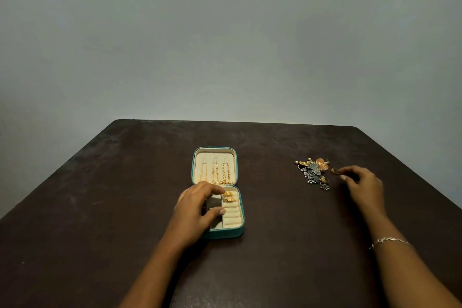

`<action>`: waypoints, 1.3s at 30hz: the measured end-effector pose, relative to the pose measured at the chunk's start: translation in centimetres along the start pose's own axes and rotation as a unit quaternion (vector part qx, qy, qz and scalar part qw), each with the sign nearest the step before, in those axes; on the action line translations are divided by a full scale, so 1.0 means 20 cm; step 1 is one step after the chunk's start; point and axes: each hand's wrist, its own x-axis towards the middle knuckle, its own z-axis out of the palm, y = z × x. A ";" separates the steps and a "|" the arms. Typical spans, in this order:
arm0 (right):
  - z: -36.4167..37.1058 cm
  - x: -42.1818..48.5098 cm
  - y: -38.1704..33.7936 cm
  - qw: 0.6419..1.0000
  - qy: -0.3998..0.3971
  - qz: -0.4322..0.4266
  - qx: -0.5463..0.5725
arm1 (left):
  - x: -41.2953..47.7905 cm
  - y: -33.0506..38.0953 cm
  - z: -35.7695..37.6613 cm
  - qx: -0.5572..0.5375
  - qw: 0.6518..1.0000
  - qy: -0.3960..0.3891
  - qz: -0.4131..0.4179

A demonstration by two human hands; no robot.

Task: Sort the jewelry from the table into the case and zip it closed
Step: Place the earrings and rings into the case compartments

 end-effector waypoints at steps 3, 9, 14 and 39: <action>0.02 0.05 0.01 0.997 -0.023 -0.014 -0.079 | 0.00 0.00 0.00 -0.003 1.000 -0.004 -0.001; 0.06 0.11 0.02 0.981 -0.038 -0.046 -0.184 | 0.00 0.00 0.00 -0.003 1.000 -0.004 -0.002; 0.07 0.11 0.03 0.972 -0.033 -0.056 -0.227 | 0.01 0.00 0.00 0.002 1.000 -0.008 -0.004; 0.29 -0.63 -0.69 0.840 -0.342 -0.218 0.361 | 0.00 0.04 0.00 -0.063 0.994 0.066 0.057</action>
